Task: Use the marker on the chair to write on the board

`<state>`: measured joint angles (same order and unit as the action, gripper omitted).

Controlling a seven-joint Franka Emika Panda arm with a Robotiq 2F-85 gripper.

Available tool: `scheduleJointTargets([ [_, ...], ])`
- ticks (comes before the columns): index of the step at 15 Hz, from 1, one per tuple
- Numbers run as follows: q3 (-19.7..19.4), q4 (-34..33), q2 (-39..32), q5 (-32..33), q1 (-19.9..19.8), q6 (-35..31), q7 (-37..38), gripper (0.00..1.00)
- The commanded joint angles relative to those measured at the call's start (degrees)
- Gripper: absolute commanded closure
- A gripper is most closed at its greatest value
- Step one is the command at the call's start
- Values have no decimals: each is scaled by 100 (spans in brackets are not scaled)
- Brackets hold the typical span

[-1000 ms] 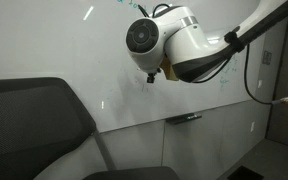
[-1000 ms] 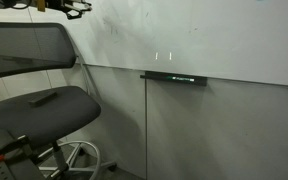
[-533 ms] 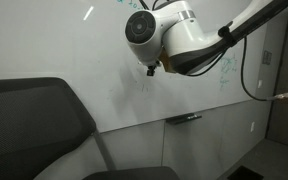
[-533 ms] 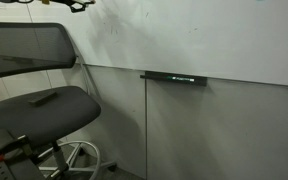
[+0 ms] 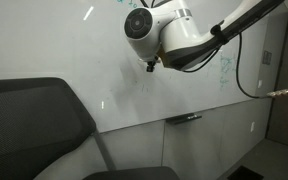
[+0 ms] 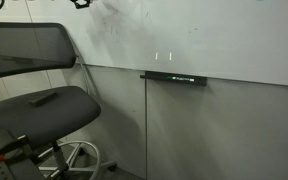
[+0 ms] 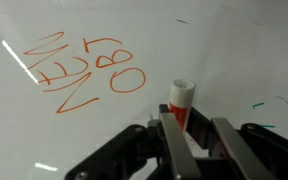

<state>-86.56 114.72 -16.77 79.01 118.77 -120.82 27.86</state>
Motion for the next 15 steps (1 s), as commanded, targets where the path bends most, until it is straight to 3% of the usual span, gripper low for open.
scheduleJointTargets([
  [1,344,-299,-54,-209,-390,-78,-268,94],
  [8,882,-631,-180,-476,-1013,-183,-407,94],
  [15,1091,-906,-217,-506,-1115,-51,-377,94],
])
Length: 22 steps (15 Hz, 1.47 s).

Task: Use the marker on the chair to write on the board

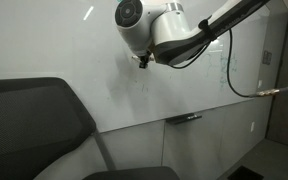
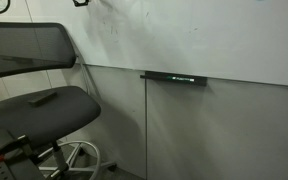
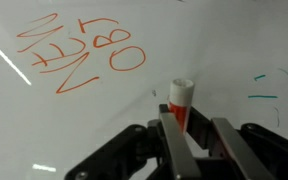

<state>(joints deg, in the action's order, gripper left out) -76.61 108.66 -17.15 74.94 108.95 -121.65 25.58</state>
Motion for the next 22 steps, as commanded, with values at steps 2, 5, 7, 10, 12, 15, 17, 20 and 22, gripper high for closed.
scheduleJointTargets([
  [2,91,-350,-169,-67,-69,136,-142,94],
  [5,83,-405,-164,-37,-22,283,-123,94],
  [7,88,-432,-189,-48,-36,361,-130,94],
  [10,121,-448,-323,-162,-207,550,-153,94],
  [12,150,-466,-438,-234,-358,706,-160,94],
  [15,1063,-601,-73,122,-1110,1420,-85,94],
  [17,1732,-745,-52,221,-1698,1811,-106,94],
  [20,3050,-1050,-83,370,-2861,2175,-151,94],
  [22,3933,-1231,-125,488,-3611,2359,-203,94],
])
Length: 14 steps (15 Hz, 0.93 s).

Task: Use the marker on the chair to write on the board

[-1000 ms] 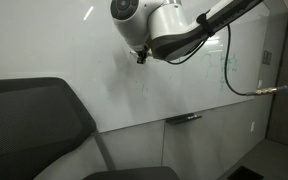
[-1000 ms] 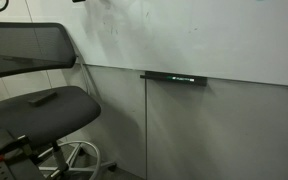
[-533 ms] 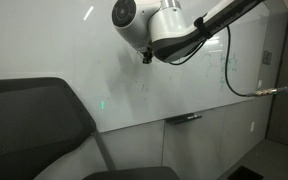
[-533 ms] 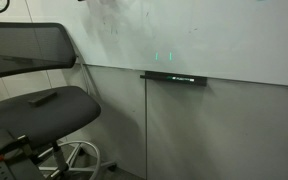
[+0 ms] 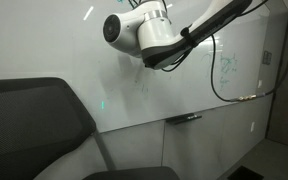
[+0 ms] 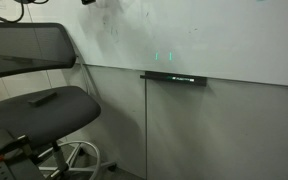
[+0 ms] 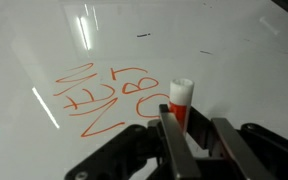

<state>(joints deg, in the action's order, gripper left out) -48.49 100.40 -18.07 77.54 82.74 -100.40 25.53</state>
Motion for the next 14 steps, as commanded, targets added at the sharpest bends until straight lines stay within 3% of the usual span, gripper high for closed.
scheduleJointTargets([
  [1,1562,-486,-53,282,-1348,291,-232,94],
  [5,3333,-565,-43,761,-2711,325,-412,94],
  [8,4334,-167,171,1016,-3400,229,-422,94],
  [14,5728,1001,574,938,-4008,925,-147,94],
])
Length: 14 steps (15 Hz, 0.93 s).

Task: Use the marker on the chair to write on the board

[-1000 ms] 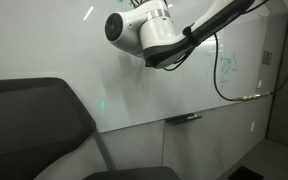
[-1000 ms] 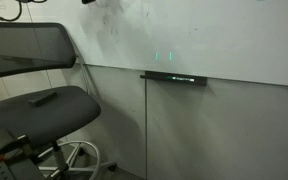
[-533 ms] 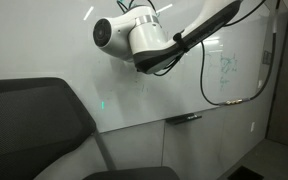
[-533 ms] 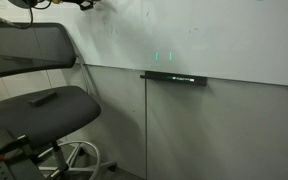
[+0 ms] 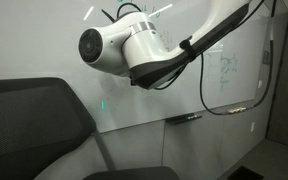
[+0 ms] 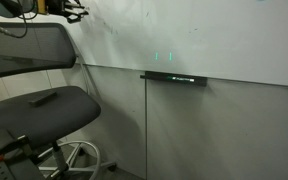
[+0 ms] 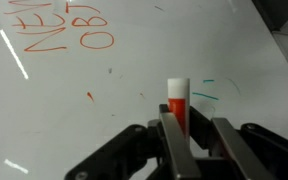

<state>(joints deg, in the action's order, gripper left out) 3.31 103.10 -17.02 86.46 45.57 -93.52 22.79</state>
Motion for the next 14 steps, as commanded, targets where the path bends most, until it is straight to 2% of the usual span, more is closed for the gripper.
scheduleJointTargets([
  [1,720,927,536,-31,-369,285,184,94],
  [7,1414,2167,937,-702,-950,-32,550,94],
  [11,1597,2490,796,-793,-1366,-644,466,94],
  [14,1641,2593,629,-704,-1720,-1403,400,94],
])
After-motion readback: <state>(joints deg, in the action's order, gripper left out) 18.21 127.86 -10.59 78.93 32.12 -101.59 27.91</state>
